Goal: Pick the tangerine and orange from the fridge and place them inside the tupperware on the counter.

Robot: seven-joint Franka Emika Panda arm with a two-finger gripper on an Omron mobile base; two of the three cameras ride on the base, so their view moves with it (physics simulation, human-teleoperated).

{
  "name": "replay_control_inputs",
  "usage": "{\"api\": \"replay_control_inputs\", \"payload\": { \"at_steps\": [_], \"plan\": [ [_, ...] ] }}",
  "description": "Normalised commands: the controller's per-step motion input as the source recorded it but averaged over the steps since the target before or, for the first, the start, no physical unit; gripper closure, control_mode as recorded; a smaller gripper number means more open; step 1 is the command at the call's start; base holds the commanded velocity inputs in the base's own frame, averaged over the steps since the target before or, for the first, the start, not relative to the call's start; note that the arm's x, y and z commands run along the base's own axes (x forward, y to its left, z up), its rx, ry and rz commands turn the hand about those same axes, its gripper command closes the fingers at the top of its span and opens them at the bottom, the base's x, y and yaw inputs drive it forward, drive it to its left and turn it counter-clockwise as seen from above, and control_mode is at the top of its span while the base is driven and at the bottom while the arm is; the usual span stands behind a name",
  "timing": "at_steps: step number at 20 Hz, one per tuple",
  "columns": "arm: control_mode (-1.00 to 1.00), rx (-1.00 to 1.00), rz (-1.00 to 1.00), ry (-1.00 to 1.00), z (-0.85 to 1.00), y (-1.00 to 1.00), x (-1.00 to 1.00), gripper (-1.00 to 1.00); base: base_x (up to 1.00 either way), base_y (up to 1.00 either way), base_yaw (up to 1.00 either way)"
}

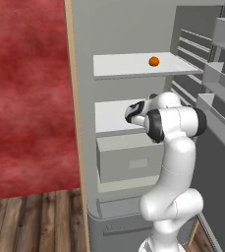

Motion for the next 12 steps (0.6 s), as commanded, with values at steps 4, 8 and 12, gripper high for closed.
{"api": "replay_control_inputs", "payload": {
  "at_steps": [4,8,12],
  "plan": [
    [-1.0,0.0,0.0,-0.18,-0.1,0.0,0.0,1.0,0.0,0.0,0.0],
    [-1.0,0.0,0.0,-0.24,0.0,0.04,-0.14,1.0,0.0,0.0,0.0],
    [-1.0,0.0,0.0,-0.17,0.01,0.08,-0.48,1.0,0.0,0.0,0.0]
  ]
}}
